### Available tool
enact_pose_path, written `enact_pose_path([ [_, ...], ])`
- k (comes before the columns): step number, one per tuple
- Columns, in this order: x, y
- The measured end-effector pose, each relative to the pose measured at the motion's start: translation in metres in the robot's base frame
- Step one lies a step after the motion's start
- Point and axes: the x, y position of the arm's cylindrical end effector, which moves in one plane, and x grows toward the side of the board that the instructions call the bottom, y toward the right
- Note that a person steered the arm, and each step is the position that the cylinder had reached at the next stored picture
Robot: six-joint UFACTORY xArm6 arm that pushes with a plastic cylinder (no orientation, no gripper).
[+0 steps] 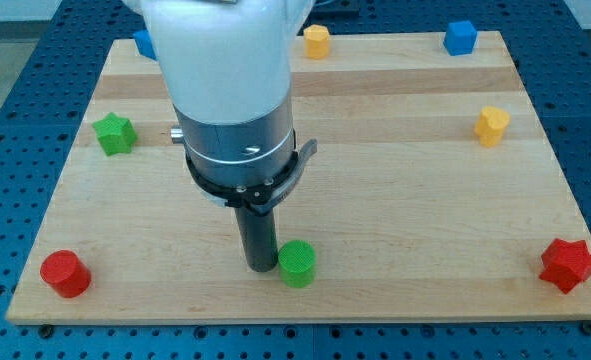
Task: Nudge the yellow heart right a bit
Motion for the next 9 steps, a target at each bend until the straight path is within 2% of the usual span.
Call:
enact_pose_path([
  [3, 0.002, 0.025],
  [4, -0.009, 0.023],
  [5, -0.036, 0.03],
  [6, -0.054, 0.062],
  [9, -0.185, 0.133],
])
